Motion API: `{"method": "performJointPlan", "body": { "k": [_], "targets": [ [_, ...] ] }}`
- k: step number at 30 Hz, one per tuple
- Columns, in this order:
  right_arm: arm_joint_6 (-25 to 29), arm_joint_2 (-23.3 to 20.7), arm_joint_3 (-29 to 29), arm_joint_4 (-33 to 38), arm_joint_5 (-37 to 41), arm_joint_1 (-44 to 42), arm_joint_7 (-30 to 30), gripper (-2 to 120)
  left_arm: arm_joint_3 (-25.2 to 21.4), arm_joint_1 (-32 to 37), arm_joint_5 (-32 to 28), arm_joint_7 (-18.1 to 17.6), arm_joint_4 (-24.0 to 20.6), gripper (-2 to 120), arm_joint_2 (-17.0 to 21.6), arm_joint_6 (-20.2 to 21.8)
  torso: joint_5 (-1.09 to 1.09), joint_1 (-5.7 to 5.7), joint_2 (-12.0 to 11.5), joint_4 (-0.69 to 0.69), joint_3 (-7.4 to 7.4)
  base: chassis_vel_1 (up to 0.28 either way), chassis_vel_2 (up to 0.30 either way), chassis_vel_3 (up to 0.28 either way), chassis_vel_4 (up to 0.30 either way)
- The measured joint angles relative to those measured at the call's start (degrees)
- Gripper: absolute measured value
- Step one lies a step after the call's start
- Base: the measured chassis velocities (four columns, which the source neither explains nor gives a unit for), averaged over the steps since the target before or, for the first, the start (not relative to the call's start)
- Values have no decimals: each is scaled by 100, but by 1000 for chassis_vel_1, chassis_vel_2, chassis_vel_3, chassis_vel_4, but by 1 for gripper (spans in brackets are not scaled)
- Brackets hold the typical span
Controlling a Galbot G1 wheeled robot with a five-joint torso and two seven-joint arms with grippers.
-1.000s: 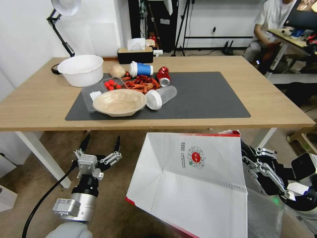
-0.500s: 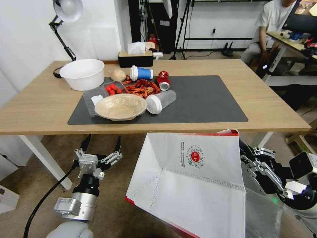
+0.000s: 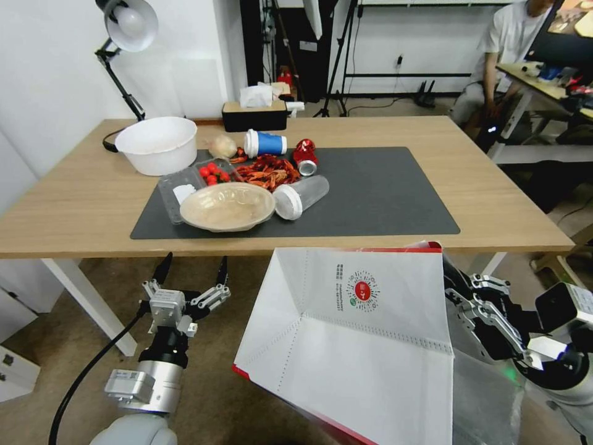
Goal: Pick up the food delivery bag from the floor and place it on the table.
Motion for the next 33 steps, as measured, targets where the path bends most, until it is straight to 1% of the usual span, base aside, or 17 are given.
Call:
{"method": "performJointPlan", "body": {
  "k": [2, 7, 9, 22, 30, 33],
  "targets": [
    [0, -1, 1, 0, 0, 2, 2, 0, -4, -13, -41, -1, 23, 100, 3, -83, 1, 35, 86, 0, 49, 0, 0, 0, 0],
    [2, 0, 2, 0, 0, -5, 3, 0, 21, -30, -94, -5, 73, 100, -3, -291, 0, 79, 182, 0, 101, 0, 0, 0, 0],
    [4, -8, 2, 1, 0, -8, 12, 0, 30, -27, -111, 3, 77, 100, 3, -314, 1, 86, 202, 0, 114, 0, 0, 0, 0],
    [48, -78, -93, -35, 0, 31, 77, 0, -8, -25, -70, 12, 100, 100, 8, -307, 0, 82, 188, 0, 108, 0, 0, 0, 0],
    [298, -164, -319, 61, 152, 101, 527, 0, -30, 1, 8, -57, 107, 100, -12, -246, 0, 73, 169, 0, 96, 0, 0, 0, 0],
    [461, -263, -397, 143, 184, 134, 842, 0, -43, 6, 27, -94, 139, 100, -26, -240, 0, 70, 162, -1, 92, 0, 0, 0, 0]
  ]
}}
